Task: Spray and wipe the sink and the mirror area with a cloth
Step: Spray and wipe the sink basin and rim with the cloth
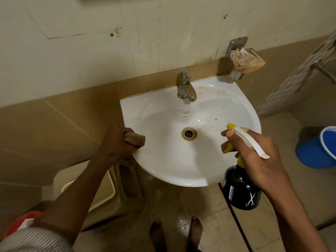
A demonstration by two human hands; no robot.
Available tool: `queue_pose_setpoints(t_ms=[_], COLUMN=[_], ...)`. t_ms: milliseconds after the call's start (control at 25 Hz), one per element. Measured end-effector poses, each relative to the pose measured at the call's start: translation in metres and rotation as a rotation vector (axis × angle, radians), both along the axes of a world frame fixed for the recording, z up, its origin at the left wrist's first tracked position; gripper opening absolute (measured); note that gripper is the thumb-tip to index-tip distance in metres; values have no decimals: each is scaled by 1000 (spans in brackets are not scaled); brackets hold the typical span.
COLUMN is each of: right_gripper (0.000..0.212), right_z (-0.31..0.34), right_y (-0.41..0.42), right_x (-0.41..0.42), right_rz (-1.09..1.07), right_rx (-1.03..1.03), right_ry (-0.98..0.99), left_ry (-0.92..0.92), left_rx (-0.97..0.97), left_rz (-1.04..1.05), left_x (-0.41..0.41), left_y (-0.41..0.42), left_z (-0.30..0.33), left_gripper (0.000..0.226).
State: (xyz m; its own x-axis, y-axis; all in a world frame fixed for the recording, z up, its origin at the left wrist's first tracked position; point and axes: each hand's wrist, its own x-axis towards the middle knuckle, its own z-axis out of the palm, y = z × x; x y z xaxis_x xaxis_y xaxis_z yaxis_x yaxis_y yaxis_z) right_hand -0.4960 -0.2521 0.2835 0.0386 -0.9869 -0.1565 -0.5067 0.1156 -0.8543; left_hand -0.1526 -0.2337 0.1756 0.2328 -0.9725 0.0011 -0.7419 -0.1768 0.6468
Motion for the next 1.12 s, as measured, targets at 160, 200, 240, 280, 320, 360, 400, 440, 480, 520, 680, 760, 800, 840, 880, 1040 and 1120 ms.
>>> queue_pose_setpoints(t_ms=[160, 200, 240, 280, 320, 360, 400, 440, 480, 520, 680, 760, 800, 840, 880, 1040, 1120], right_gripper=[31, 32, 32, 32, 31, 31, 31, 31, 31, 32, 35, 30, 28, 27, 26, 32, 36], right_z=[-3, -3, -3, -3, -3, -3, -4, -4, -3, -3, 2, 10, 14, 16, 15, -9, -24], right_y=[0, 0, 0, 1, 1, 2, 2, 2, 1, 1, -1, -3, -4, -6, -8, -12, -13], right_x=[-5, -6, -5, -4, -3, -2, -3, -3, -5, -6, -18, -28, -34, -40, -47, -62, -65], right_rz=[-21, -27, -31, -35, -36, -36, -34, -35, -40, -43, -67, -53, -35, -24, -20, -6, 15], right_rx=[-9, -7, -6, -2, -1, -4, -7, -5, -3, -4, -11, -2, 2, 10, 26, 106, 181], right_ry=[-17, -25, -35, -40, -41, -39, -40, -45, -53, -56, -63, -86, -92, -97, -89, 85, 136], left_ry=[184, 169, 143, 119, 111, 105, 90, 63, 36, 21, 80, 309, 453, 620, 778, 874, 833], left_rx=[130, 158, 173, 181, 194, 219, 239, 245, 236, 217, 291, 358, 360, 330, 301, 76, 18], left_rz=[84, 98, 128, 158, 176, 185, 184, 178, 163, 146, 99, 80, 91, 120, 161, 440, 491], left_x=[-24, -32, -42, -54, -66, -80, -94, -110, -124, -140, -195, -211, -213, -212, -209, -186, -183], left_y=[24, 30, 35, 38, 42, 45, 49, 54, 58, 62, 63, 58, 51, 41, 28, -27, -50], left_z=[-23, -29, -34, -37, -40, -38, -37, -34, -31, -26, -9, 5, 9, 14, 18, 16, 7], left_gripper=[24, 22, 18, 16, 16, 20, 21, 20, 16, 14, 25, 29, 28, 23, 17, 13, 6])
